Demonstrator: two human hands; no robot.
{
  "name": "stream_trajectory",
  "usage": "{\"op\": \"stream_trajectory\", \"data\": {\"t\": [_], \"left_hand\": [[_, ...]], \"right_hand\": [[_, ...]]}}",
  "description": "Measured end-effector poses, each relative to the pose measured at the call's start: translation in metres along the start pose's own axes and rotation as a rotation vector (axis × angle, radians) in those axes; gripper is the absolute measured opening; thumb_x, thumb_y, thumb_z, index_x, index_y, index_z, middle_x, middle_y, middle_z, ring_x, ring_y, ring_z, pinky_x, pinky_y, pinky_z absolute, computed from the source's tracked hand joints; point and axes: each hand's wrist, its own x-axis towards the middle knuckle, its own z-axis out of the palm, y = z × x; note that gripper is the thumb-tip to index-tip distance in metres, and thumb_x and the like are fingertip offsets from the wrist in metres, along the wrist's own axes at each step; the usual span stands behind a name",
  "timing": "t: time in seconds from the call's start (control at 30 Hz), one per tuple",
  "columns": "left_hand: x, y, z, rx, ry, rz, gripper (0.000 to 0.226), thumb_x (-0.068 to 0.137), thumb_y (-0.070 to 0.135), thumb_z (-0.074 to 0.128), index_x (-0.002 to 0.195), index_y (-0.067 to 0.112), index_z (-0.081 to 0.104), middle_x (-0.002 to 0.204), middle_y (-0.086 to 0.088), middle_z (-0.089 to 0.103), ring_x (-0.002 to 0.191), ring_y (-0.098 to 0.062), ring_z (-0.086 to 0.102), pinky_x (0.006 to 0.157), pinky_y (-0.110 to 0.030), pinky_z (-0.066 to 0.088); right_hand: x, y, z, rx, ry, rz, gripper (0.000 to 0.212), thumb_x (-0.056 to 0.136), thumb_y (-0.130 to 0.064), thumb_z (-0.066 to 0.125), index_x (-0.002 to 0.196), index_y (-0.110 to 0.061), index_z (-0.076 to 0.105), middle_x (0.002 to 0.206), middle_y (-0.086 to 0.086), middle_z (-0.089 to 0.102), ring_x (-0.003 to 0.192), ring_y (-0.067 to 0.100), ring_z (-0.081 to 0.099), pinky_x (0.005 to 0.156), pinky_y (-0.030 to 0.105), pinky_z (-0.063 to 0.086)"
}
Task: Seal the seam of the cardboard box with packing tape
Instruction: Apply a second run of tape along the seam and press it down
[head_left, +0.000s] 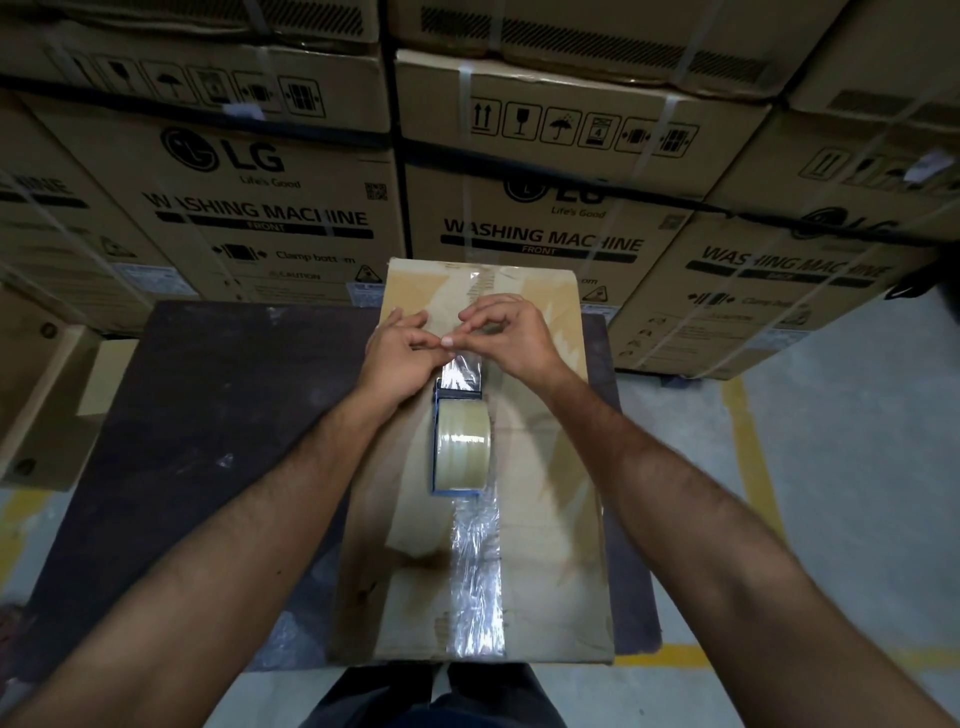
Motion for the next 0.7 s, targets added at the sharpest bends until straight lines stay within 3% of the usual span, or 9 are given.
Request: {"op": "stream_trajectory", "data": {"t": [0.17, 0.33, 0.43, 0.53, 0.63, 0.7], "left_hand": [[0.001, 0.000, -0.001, 0.002, -0.008, -0.022, 0.014, 0.087, 0.014, 0.083, 0.100, 0.019, 0.086, 0.164, -0.004, 0.051, 0.164, -0.019, 0.019, 0.131, -0.038, 0.008], [-0.005, 0.001, 0.003, 0.025, -0.050, 0.008, 0.017, 0.089, 0.017, 0.084, 0.089, 0.034, 0.082, 0.164, -0.002, 0.050, 0.165, -0.021, 0.013, 0.135, -0.049, 0.003], [-0.004, -0.002, 0.003, 0.024, -0.018, -0.004, 0.012, 0.090, 0.017, 0.082, 0.101, 0.022, 0.085, 0.164, -0.003, 0.050, 0.164, -0.020, 0.016, 0.134, -0.048, 0.005], [-0.003, -0.003, 0.003, 0.008, -0.005, 0.006, 0.012, 0.090, 0.020, 0.084, 0.102, 0.022, 0.085, 0.163, -0.002, 0.052, 0.163, -0.020, 0.019, 0.132, -0.042, 0.008], [-0.004, -0.003, 0.003, -0.039, 0.005, 0.016, 0.011, 0.089, 0.021, 0.085, 0.098, 0.027, 0.084, 0.161, -0.004, 0.055, 0.163, -0.020, 0.022, 0.132, -0.042, 0.010], [-0.004, -0.004, 0.003, -0.060, 0.002, 0.024, 0.011, 0.089, 0.021, 0.085, 0.094, 0.031, 0.084, 0.160, -0.005, 0.055, 0.163, -0.020, 0.023, 0.133, -0.046, 0.011]], "right_hand": [[-0.016, 0.004, -0.005, -0.126, -0.099, -0.034, 0.030, 0.063, -0.043, 0.100, 0.087, -0.031, 0.087, 0.109, -0.012, 0.076, 0.122, 0.016, 0.056, 0.107, 0.040, 0.046], [-0.025, 0.008, -0.011, -0.179, -0.104, -0.088, 0.041, 0.063, -0.053, 0.094, 0.097, -0.033, 0.087, 0.121, -0.014, 0.073, 0.130, 0.015, 0.052, 0.115, 0.054, 0.042], [-0.029, 0.012, -0.013, -0.244, -0.152, -0.104, 0.046, 0.067, -0.060, 0.085, 0.106, -0.036, 0.085, 0.132, -0.010, 0.072, 0.140, 0.019, 0.048, 0.118, 0.057, 0.039], [-0.031, 0.012, -0.011, -0.222, -0.105, -0.054, 0.035, 0.078, -0.057, 0.079, 0.102, -0.034, 0.086, 0.131, -0.010, 0.072, 0.139, 0.018, 0.047, 0.118, 0.055, 0.039], [-0.028, 0.008, -0.009, -0.135, -0.054, 0.042, 0.023, 0.078, -0.041, 0.093, 0.096, -0.028, 0.087, 0.123, -0.010, 0.072, 0.134, 0.017, 0.049, 0.117, 0.054, 0.041], [-0.026, 0.003, -0.010, -0.135, -0.059, 0.072, 0.027, 0.074, -0.038, 0.096, 0.097, -0.029, 0.086, 0.124, -0.008, 0.072, 0.133, 0.017, 0.049, 0.117, 0.053, 0.041]]}}
